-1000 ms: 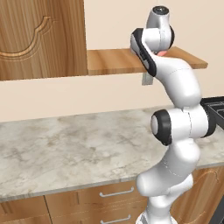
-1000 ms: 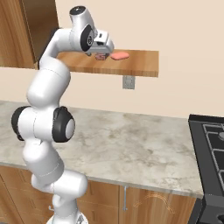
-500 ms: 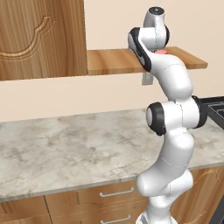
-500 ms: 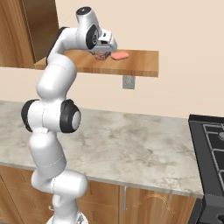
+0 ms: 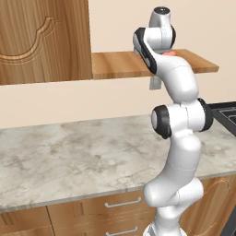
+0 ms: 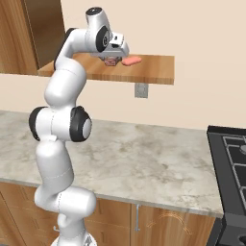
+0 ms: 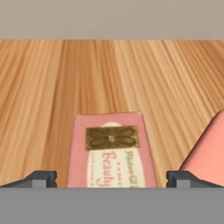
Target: Locate and retrieve the bar soap and bar soap from the cabinet. Place them next to the sink.
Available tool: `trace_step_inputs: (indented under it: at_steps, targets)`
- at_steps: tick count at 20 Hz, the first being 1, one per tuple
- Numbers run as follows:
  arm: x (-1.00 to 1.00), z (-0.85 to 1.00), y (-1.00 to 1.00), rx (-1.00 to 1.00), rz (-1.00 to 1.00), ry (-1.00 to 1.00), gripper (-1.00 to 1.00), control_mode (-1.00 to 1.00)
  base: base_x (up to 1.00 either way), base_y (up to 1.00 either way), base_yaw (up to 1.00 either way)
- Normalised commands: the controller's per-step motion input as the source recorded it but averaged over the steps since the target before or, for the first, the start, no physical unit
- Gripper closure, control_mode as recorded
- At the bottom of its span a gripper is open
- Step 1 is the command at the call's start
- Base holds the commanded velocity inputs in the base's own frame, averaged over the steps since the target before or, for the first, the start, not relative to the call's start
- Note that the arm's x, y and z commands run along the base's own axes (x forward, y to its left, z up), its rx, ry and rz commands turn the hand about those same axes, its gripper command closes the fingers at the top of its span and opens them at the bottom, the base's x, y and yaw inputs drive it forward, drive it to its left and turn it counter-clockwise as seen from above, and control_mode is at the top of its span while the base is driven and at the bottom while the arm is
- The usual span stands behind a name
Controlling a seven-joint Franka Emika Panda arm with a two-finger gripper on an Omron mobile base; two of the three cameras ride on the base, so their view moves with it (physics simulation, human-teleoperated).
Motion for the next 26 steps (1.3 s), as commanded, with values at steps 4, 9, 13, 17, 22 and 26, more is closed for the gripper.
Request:
trace_step_inputs:
  at_steps: [4, 9, 13, 17, 22, 26]
  targets:
    - [0.03, -0.18, 0.00, 0.01, 0.00, 0.01, -1.00, -1.00, 0.00, 0.00, 0.00]
    - [0.05, -0.13, 0.00, 0.00, 0.00, 0.00, 1.00, -1.00, 0.00, 0.00, 0.00]
    - [0.00, 0.00, 0.00, 0.00, 0.00, 0.00, 1.00, -1.00, 0.00, 0.00, 0.00]
    - [-0.19, 0.25, -0.01, 0.01, 0.00, 0.00, 1.00, -1.00, 0.00, 0.00, 0.00]
    - [-0.72, 0.30, -0.02, 0.08, 0.00, -0.06, 1.00, -1.00, 0.00, 0.00, 0.00]
    - [-1.00, 0.01, -0.01, 0.05, 0.01, -0.09, 1.00, -1.00, 0.00, 0.00, 0.00]
